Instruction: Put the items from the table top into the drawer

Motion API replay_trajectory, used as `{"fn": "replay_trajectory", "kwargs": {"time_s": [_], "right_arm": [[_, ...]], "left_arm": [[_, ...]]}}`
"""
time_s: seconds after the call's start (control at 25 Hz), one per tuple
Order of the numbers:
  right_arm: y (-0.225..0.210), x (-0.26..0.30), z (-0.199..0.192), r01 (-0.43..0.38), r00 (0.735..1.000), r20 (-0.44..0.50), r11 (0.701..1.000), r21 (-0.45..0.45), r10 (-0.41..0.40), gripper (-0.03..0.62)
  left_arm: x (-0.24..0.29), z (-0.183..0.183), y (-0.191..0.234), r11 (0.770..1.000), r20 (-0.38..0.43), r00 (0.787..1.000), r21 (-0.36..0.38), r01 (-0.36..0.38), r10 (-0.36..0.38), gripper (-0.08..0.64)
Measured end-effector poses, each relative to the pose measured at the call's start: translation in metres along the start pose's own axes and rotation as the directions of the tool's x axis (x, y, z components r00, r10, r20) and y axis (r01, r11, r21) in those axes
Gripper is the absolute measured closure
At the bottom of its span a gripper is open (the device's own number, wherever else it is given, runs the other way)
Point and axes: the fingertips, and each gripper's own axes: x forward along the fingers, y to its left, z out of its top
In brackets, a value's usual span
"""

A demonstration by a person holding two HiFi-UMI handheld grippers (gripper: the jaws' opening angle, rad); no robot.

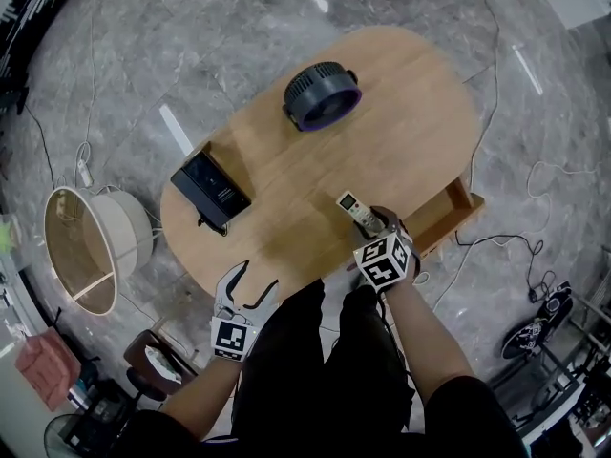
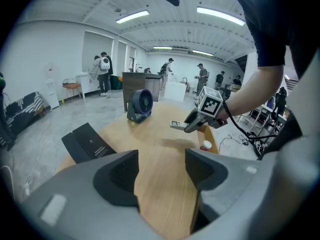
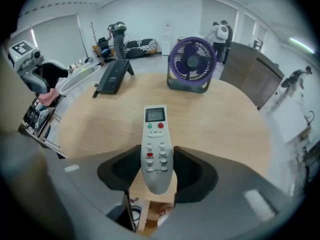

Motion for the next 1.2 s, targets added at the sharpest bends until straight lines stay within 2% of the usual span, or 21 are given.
{"fn": "replay_trajectory", "kwargs": {"time_s": [0.24, 0.4, 0.52, 0.64, 0.88, 1.08, 1.12, 1.2], "right_arm": [[-0.048, -0.032, -0.048, 0.071, 0.997, 0.009, 0.984, 0.164, -0.073, 0.362], [-0.082, -0.045, -0.098, 0.105, 0.994, -0.016, 0.942, 0.319, -0.106, 0.362], [-0.105, -0.051, -0.130, 0.127, 0.992, -0.028, 0.895, 0.427, -0.127, 0.362], [-0.118, -0.046, -0.163, 0.123, 0.992, -0.049, 0.832, 0.541, -0.115, 0.362], [-0.127, -0.029, -0.198, 0.105, 0.994, -0.071, 0.729, 0.676, -0.078, 0.362], [-0.138, -0.011, -0.216, 0.089, 0.996, -0.080, 0.599, 0.796, -0.042, 0.362], [-0.140, -0.008, -0.219, 0.093, 0.995, -0.088, 0.585, 0.806, -0.038, 0.362], [-0.146, -0.001, -0.220, 0.101, 0.994, -0.101, 0.577, 0.811, -0.032, 0.362]], "left_arm": [[0.012, 0.007, -0.017, 0.999, -0.017, 1.000, 0.024, 0.023, -0.023, 0.258], [0.023, 0.013, -0.033, 0.998, -0.025, 0.999, 0.035, 0.044, -0.043, 0.258], [0.031, 0.020, -0.049, 0.995, -0.027, 0.997, 0.065, 0.072, -0.070, 0.258], [0.035, 0.027, -0.061, 0.993, -0.025, 0.996, 0.081, 0.085, -0.084, 0.258], [0.035, 0.025, -0.083, 0.990, -0.044, 0.994, 0.095, 0.106, -0.102, 0.258], [0.035, 0.019, -0.089, 0.992, -0.059, 0.994, 0.079, 0.093, -0.088, 0.258], [0.035, 0.019, -0.089, 0.993, -0.057, 0.995, 0.079, 0.091, -0.087, 0.258], [0.035, 0.024, -0.087, 0.994, -0.038, 0.996, 0.078, 0.081, -0.078, 0.258]]}}
